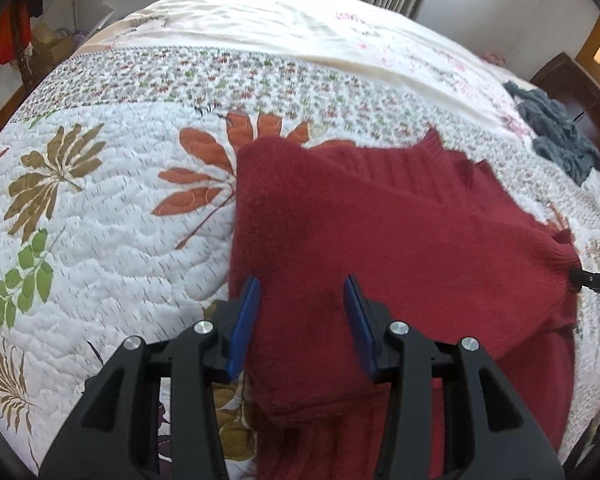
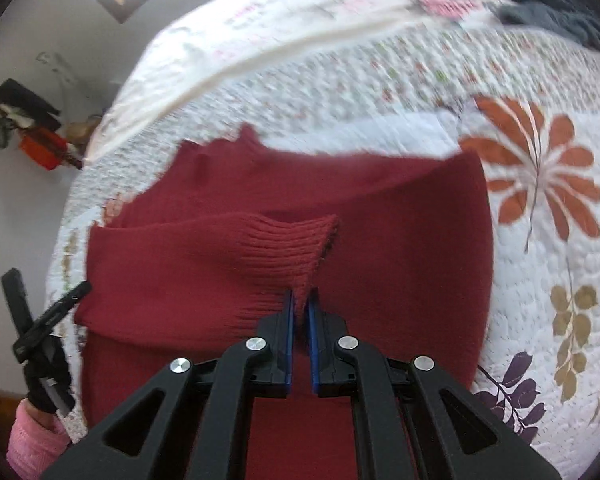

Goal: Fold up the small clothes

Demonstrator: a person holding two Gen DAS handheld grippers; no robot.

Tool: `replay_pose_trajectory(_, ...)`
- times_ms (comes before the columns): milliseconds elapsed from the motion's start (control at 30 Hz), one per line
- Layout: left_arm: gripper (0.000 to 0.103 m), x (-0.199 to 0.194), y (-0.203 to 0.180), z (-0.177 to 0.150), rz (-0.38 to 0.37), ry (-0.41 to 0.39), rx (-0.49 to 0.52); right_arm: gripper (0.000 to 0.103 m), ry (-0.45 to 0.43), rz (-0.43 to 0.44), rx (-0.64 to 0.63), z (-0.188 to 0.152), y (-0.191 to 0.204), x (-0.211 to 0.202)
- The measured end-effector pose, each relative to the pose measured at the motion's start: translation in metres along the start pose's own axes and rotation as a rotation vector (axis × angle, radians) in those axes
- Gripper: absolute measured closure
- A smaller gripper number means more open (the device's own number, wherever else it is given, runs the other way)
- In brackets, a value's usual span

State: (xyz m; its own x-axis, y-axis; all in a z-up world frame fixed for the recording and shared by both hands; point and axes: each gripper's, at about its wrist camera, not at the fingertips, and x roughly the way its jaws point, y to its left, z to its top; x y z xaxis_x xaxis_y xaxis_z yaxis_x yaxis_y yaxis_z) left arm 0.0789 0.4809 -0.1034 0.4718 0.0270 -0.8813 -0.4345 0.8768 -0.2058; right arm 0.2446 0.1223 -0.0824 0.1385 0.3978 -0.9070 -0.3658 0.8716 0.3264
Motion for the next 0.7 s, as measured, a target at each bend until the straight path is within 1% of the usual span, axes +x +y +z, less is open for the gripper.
replay_pose_trajectory(67, 0.06, 0.004, -0.003, -0.002, 0.021, 0.006, 0.022, 0.097, 0.037, -0.003, 0.014, -0.004, -0.006, 0.015)
replay_pose_trajectory(133, 0.059, 0.006, -0.007, -0.002, 0.042, 0.006, 0.05, 0.096, 0.049, -0.017, 0.01, -0.008, -0.008, 0.022)
replay_pose_trajectory(233, 0.058, -0.001, -0.012, -0.001, 0.05, 0.001, 0.069, 0.09, 0.045, -0.053, -0.015, -0.01, -0.001, 0.017)
replay_pose_trajectory(300, 0.058, -0.014, -0.016, 0.001, 0.03, -0.03, 0.063, 0.088, 0.014, -0.094, -0.04, -0.01, 0.007, 0.005)
replay_pose_trajectory(333, 0.058, -0.021, -0.02, 0.002, 0.018, -0.053, 0.067, 0.086, -0.017, -0.102, -0.051, -0.009, 0.013, -0.006)
replay_pose_trajectory(400, 0.058, -0.036, -0.035, 0.004, -0.011, -0.109, 0.107, 0.085, -0.053, -0.058, -0.065, -0.005, 0.027, -0.018)
replay_pose_trajectory(433, 0.057, -0.039, -0.041, 0.005, -0.025, -0.121, 0.121, 0.085, -0.058, -0.041, -0.073, -0.002, 0.033, -0.02)
replay_pose_trajectory(467, 0.055, -0.04, -0.049, 0.005, -0.055, -0.127, 0.136, 0.085, -0.057, -0.028, -0.083, 0.0, 0.039, -0.019)
replay_pose_trajectory(533, 0.054, -0.031, -0.062, 0.007, -0.082, -0.1, 0.154, 0.084, -0.037, -0.02, -0.104, 0.002, 0.051, -0.011)
replay_pose_trajectory(600, 0.054, -0.018, -0.066, 0.005, -0.071, -0.072, 0.164, 0.084, -0.007, -0.038, -0.107, 0.001, 0.054, 0.003)
replay_pose_trajectory(700, 0.054, 0.0, -0.059, 0.001, -0.044, -0.024, 0.155, 0.084, 0.018, -0.068, -0.084, -0.004, 0.043, 0.015)
